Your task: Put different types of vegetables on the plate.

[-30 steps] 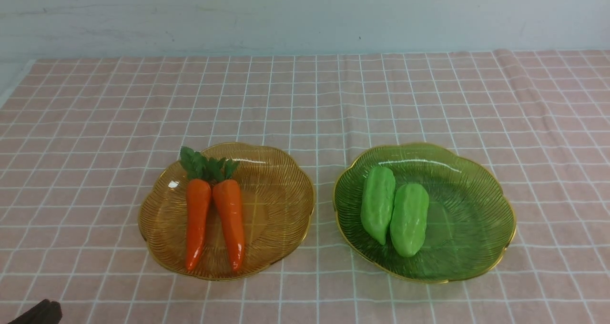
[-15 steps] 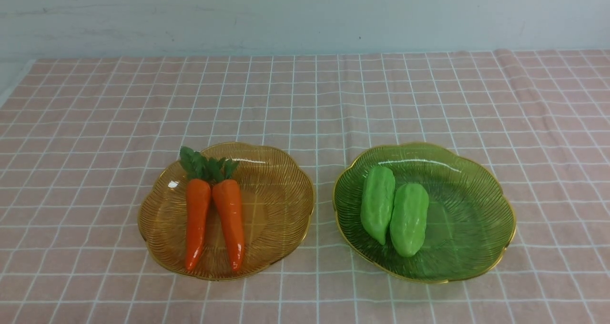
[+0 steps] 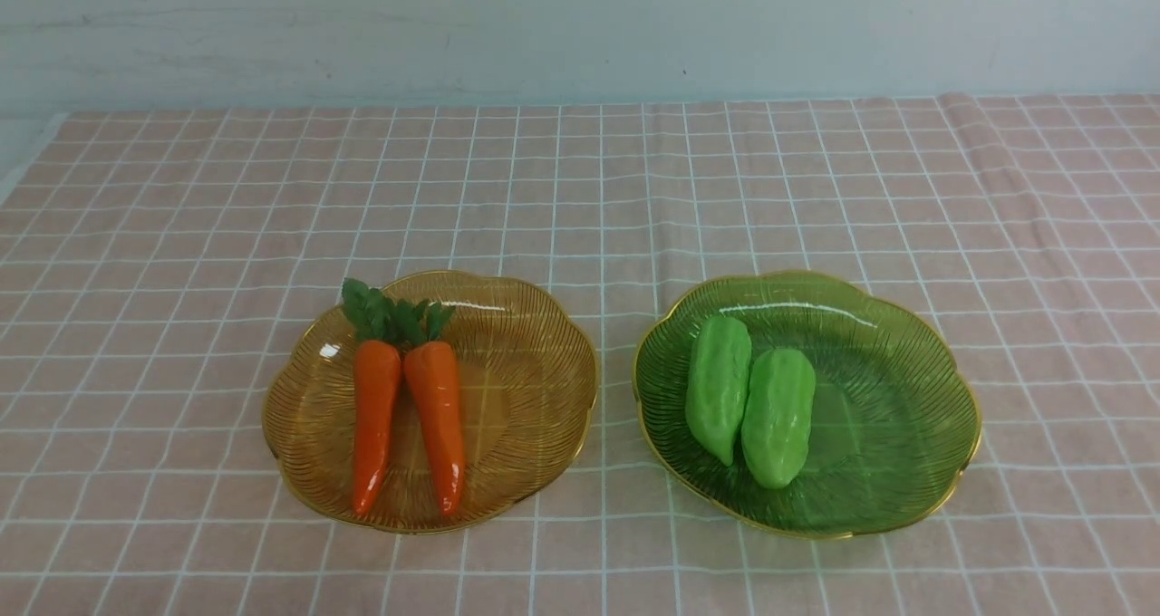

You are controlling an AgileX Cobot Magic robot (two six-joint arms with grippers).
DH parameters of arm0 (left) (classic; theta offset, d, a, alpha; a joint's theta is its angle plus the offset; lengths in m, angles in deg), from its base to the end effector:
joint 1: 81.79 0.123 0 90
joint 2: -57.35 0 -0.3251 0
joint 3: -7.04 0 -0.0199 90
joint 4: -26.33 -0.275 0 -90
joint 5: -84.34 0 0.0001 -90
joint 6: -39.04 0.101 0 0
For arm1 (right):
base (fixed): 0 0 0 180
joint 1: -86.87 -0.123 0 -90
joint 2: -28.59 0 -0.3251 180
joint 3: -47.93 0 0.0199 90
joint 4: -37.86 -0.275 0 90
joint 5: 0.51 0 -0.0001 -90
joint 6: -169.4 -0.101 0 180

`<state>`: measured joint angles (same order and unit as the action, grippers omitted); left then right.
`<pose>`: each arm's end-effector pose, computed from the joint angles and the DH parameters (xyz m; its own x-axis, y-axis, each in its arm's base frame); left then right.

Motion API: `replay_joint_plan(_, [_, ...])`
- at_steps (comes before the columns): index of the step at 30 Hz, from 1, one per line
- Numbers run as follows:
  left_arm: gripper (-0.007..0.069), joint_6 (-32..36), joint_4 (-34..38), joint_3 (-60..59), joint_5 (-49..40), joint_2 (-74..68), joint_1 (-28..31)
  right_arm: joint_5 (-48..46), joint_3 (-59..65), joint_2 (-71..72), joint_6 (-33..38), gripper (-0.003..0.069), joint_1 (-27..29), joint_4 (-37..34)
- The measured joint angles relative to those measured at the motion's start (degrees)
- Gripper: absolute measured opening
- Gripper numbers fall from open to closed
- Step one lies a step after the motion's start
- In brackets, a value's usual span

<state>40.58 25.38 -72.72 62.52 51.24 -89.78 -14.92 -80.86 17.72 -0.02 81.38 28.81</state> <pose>0.0454 -0.0057 0.1665 -0.2950 0.0841 -0.9518 0.1458 0.9884 0.0421 0.0121 0.0051 0.3544 0.2395 -0.0087 -0.9708 -0.1260 0.9912 -0.0399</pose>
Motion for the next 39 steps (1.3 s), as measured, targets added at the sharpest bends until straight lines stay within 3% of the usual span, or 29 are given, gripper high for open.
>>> replay_joint_plan(7, [-0.0004,0.0,0.0,0.0,0.0,0.0,0.0,-1.2,9.0,0.0,1.3,-0.0017,2.6,3.8])
replay_joint_plan(17, [-0.0004,0.0,0.0,0.0,0.0,0.0,0.0,-2.6,27.8,4.1,1.5,-0.0017,4.8,3.4])
replay_joint_plan(22, [-0.0004,0.0,0.0,0.0,0.0,0.1,0.0,-8.0,28.4,4.6,0.8,-0.0017,5.0,2.6])
replay_joint_plan(39, [-0.0004,0.0,0.0,0.0,0.0,0.1,0.0,-8.4,28.4,4.6,0.6,-0.0017,5.1,1.9])
